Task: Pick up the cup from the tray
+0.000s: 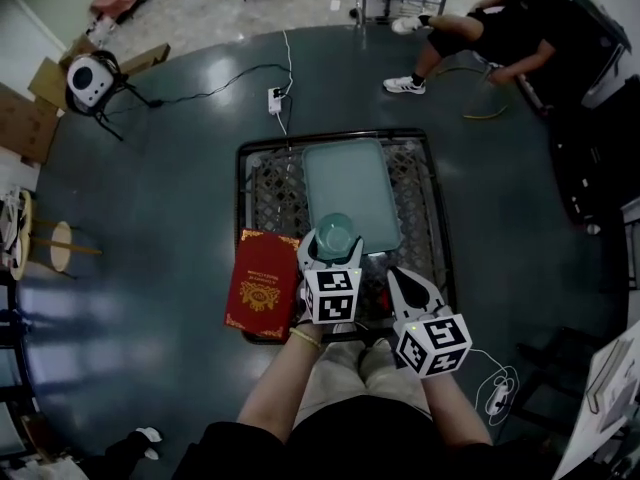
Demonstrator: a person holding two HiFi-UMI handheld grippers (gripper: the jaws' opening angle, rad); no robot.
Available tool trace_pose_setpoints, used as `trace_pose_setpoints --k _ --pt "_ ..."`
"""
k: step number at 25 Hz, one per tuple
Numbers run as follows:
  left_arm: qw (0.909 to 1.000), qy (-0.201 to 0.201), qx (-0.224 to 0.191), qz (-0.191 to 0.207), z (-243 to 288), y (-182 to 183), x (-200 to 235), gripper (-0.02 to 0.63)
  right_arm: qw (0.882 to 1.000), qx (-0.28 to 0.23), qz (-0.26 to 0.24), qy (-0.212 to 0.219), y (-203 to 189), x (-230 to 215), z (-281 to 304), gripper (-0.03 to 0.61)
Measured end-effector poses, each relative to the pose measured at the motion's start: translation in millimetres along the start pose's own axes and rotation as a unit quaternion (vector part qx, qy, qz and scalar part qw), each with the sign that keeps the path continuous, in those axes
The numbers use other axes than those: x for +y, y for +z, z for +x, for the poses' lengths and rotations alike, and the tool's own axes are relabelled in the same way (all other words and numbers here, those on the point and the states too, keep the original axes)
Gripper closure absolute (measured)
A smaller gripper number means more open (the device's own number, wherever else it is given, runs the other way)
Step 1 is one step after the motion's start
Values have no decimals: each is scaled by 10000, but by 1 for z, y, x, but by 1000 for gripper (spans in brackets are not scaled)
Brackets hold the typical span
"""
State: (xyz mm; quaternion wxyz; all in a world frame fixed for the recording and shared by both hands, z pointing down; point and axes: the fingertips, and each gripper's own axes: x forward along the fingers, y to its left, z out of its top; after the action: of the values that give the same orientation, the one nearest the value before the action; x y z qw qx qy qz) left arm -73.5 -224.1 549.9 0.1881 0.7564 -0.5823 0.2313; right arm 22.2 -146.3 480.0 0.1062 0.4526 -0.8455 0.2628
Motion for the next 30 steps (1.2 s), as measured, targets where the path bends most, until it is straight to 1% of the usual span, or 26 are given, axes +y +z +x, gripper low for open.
trace_pose_setpoints --k 7,12,18,30 --pt "10000 31 11 -71 -51 -8 -7 253 9998 20 -127 164 -3 12 -10 577" --pt "10000 26 23 -39 -85 -12 -13 253 9993 -43 -245 273 -1 22 -19 577" --pt "9998 34 -136 -151 -126 -10 -17 252 9987 -90 -333 378 -2 32 -31 577" --pt "9993 112 -231 -255 -182 -20 -20 253 9970 -79 -492 592 -14 57 -54 577"
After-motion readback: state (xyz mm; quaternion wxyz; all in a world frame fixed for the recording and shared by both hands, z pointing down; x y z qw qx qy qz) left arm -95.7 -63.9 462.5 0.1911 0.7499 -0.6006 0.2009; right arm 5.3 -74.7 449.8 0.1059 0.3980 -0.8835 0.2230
